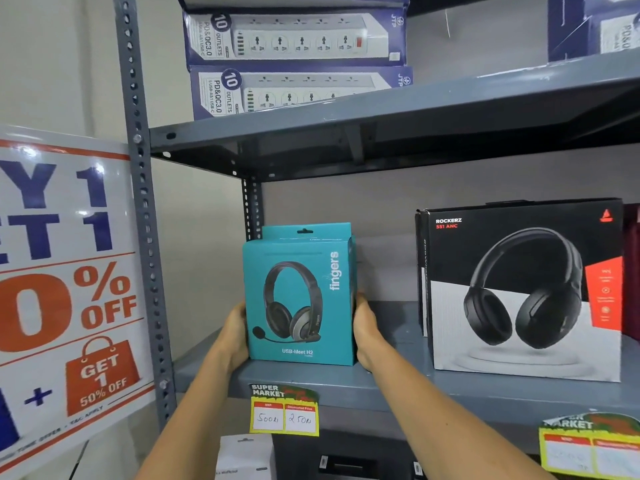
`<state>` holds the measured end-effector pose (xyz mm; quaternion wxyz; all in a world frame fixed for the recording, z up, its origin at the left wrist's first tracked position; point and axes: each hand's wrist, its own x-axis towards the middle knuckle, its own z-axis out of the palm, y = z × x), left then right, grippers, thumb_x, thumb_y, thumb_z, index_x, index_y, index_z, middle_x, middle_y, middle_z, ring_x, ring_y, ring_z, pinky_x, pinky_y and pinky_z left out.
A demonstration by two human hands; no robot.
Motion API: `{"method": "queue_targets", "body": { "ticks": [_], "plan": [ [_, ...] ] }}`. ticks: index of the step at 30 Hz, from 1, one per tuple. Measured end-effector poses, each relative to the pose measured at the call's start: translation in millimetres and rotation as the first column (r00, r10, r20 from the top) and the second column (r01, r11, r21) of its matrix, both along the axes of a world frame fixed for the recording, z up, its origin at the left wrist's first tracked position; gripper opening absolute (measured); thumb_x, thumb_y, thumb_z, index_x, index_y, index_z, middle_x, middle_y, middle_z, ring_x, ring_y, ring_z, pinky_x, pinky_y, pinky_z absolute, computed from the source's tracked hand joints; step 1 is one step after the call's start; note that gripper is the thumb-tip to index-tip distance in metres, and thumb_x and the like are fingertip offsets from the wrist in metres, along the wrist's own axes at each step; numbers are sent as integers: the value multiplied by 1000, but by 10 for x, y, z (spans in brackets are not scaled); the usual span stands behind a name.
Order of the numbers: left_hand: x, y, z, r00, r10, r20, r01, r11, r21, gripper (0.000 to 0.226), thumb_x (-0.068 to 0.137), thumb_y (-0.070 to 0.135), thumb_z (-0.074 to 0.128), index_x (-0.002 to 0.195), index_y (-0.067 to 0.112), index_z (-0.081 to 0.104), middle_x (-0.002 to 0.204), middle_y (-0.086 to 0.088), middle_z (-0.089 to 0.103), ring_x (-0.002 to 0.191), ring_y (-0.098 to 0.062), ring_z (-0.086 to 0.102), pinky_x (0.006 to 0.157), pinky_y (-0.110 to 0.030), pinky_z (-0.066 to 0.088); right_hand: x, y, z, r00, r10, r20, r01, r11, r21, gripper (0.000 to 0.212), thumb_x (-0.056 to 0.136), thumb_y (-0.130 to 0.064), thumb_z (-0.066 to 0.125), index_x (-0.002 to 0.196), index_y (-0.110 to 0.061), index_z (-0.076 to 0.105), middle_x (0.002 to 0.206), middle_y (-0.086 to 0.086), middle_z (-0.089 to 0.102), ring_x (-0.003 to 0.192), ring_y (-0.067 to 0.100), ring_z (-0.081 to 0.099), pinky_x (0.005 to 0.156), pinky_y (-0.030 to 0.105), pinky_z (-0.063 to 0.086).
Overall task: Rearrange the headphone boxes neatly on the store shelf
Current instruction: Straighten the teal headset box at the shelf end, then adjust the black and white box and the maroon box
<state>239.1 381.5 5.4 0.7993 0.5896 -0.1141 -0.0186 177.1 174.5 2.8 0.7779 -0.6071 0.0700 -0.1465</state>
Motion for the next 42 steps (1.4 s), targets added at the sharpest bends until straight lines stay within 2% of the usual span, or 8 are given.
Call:
{"method": "queue_targets", "body": {
  "ticks": [7, 12, 16, 19, 23, 28, 32, 42],
  "plan": [
    [-372, 63, -17, 967, 241, 83, -231, 965, -122, 49, 98, 45, 29, 133, 18, 48, 144, -3, 45, 131, -25, 41, 106, -43, 30, -675, 124, 37, 970, -185, 156, 214, 957, -195, 54, 98, -54, 24, 142, -26, 38, 126, -8, 55, 93, -5, 50, 54, 5, 42],
    [-1199, -364, -74, 652, 614, 445, -570, 784, -246, 52, 94, 40, 33, 142, 22, 38, 152, 3, 36, 140, -12, 30, 113, -31, 22, -1387, 39, -70, 723, -238, 649, 598, 686, -415, 46, 98, -49, 28, 136, -31, 47, 144, -14, 44, 129, -13, 34, 95, -7, 22],
    [-1604, -1222, 55, 681, 325, 656, -264, 945, -194, 53, 90, 45, 37, 138, 26, 46, 144, 20, 44, 132, 8, 35, 107, -11, 28, -1774, -534, 76, 352, -476, 806, 901, 406, -154, 40, 95, -29, 39, 132, -19, 50, 139, -6, 41, 133, 3, 34, 107, 6, 22],
    [-1546, -1826, 219, 849, 100, 519, -87, 995, -50, 38, 97, 41, 38, 135, 38, 39, 149, 15, 37, 137, 0, 31, 115, -26, 21, -1912, -1354, 197, 211, -739, 639, 946, 320, 58, 40, 93, -22, 41, 130, -10, 50, 138, 7, 45, 128, 19, 41, 104, 24, 31],
    [-1238, -2340, 254, 979, -189, 75, 192, 981, -30, 50, 93, 51, 41, 133, 23, 53, 140, -2, 53, 129, -22, 47, 111, -41, 32, -1925, -2357, 144, 460, -840, 288, 875, 483, 10, 43, 98, -32, 35, 135, -12, 47, 141, 19, 47, 126, 32, 44, 103, 39, 32],
    [-1132, -2597, 228, 950, -308, -53, 312, 947, 78, 30, 78, 38, 53, 59, 19, 67, 66, -6, 71, 57, -22, 66, 56, -28, 52, -1700, -2901, 69, 881, -471, -49, 473, 875, 100, 57, 95, -53, 38, 125, -10, 60, 111, 14, 70, 109, 34, 61, 96, 46, 47],
    [-1078, -2630, 229, 954, -297, -35, 299, 939, 170, 31, 77, 41, 56, 64, 19, 72, 74, -10, 73, 63, -23, 69, 59, -30, 54, -1577, -2960, 90, 933, -358, -19, 359, 932, 43, 56, 94, -47, 46, 53, -18, 69, 51, 3, 69, 49, 19, 66, 54, 29, 47],
    [-932, -2683, 159, 980, -194, -42, 198, 972, 128, 40, 85, 34, 50, 50, 20, 61, 55, -3, 65, 45, -15, 60, 48, -25, 48, -1394, -2952, 95, 943, -334, -9, 334, 942, 33, 54, 94, -45, 46, 50, -19, 63, 53, 5, 63, 51, 21, 59, 54, 29, 44]
  ]
}}
